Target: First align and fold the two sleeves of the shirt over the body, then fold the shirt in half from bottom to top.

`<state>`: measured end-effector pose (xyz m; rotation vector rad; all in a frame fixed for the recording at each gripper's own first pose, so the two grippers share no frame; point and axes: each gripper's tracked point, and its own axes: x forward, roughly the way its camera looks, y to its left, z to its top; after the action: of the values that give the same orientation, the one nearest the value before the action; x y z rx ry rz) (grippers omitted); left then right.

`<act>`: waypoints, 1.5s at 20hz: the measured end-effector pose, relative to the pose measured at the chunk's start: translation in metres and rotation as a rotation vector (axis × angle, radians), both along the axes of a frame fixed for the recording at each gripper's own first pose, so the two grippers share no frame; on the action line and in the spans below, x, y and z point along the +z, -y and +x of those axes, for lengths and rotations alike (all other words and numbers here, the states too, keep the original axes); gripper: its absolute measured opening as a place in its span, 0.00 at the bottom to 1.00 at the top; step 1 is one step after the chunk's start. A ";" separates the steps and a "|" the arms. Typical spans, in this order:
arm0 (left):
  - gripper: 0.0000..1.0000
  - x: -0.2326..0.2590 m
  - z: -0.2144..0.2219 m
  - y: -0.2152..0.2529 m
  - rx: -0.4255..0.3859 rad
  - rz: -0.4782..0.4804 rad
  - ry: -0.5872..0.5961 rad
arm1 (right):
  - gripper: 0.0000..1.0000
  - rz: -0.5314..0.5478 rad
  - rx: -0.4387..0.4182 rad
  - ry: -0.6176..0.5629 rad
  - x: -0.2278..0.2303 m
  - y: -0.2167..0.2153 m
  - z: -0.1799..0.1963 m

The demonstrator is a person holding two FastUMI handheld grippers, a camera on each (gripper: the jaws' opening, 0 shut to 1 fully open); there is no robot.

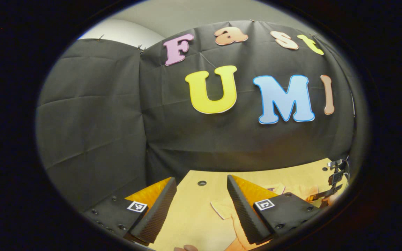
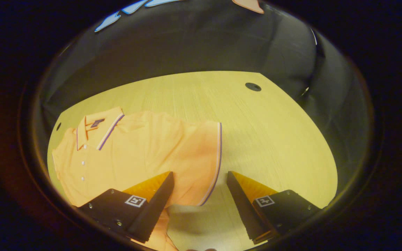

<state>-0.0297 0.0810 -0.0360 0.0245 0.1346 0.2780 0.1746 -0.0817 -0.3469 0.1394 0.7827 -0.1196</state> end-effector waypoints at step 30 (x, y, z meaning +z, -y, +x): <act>0.96 -0.023 -0.017 -0.009 0.051 -0.044 -0.045 | 0.00 -0.146 0.529 0.132 0.058 -0.190 0.015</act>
<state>-0.0467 0.0902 -0.0592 -0.0166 0.1867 0.3251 0.1899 0.1082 -0.2886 -0.1987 0.6544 0.3305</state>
